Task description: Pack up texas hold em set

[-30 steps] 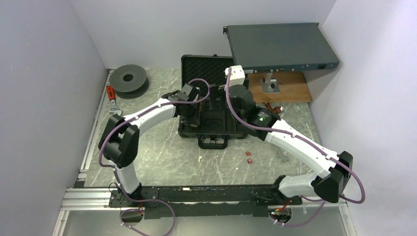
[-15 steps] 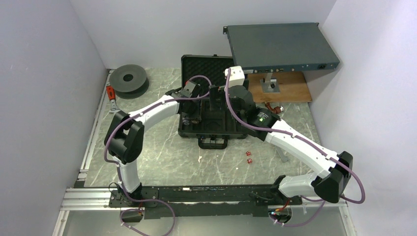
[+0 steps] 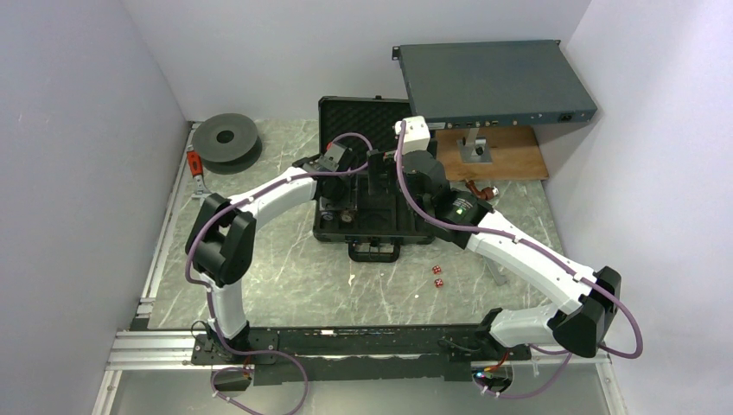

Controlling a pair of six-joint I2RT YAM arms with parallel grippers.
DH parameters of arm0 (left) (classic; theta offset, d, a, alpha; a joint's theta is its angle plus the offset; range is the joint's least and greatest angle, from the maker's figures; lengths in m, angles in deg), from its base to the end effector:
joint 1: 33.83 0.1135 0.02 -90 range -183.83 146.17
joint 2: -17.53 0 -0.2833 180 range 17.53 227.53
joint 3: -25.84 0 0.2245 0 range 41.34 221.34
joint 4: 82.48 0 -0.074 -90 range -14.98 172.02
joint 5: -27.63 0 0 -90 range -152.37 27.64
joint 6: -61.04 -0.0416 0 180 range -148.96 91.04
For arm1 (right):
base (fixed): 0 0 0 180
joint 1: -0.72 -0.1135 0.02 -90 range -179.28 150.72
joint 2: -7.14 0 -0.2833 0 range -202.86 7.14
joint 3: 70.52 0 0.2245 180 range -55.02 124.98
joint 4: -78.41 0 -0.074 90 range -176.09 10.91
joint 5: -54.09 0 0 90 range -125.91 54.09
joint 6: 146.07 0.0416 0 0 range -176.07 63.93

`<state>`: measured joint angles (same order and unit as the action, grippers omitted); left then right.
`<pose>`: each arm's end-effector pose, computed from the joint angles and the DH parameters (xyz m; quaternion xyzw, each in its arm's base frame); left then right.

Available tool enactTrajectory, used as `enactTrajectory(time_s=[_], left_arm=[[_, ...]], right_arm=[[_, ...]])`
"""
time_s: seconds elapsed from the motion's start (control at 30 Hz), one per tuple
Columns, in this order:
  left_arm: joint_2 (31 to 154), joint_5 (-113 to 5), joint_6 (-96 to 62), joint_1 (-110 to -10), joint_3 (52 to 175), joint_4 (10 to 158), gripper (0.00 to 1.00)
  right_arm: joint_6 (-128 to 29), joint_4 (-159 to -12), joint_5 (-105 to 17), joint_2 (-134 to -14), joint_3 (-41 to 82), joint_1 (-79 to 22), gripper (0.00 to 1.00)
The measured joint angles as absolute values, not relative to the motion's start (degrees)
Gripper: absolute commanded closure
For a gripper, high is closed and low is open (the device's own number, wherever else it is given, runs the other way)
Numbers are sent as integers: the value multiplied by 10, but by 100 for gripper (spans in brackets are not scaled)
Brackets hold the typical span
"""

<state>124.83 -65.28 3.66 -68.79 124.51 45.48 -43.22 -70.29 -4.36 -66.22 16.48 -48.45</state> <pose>0.3149 -0.2176 0.2496 0.0133 0.9670 -0.1203 0.2240 0.1873 0.1835 0.4047 -0.0897 0.7882 0.1045 0.5998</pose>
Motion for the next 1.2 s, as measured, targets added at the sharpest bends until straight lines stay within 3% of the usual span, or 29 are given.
enactTrajectory(time_s=[0.1,0.27,0.4,0.57,0.67,0.9,1.2], left_arm=[[1248,-652,38,-688,1245,463,33],[1239,-653,37,-688,1245,471,35],[1209,-653,35,-688,1243,471,46],[1134,-653,22,-693,1203,487,74],[1093,-650,15,-703,1163,504,84],[1076,-645,12,-736,1098,528,94],[1088,-648,22,-745,1091,547,97]], right_arm=[[-435,-703,-44,-662,165,-485,0],[-439,-703,-44,-662,165,-485,0],[-440,-706,-43,-662,162,-485,0],[-441,-708,-43,-662,159,-486,0],[-442,-710,-43,-662,158,-486,0],[-445,-712,-43,-662,158,-486,0],[-446,-712,-33,-662,156,-486,0]])
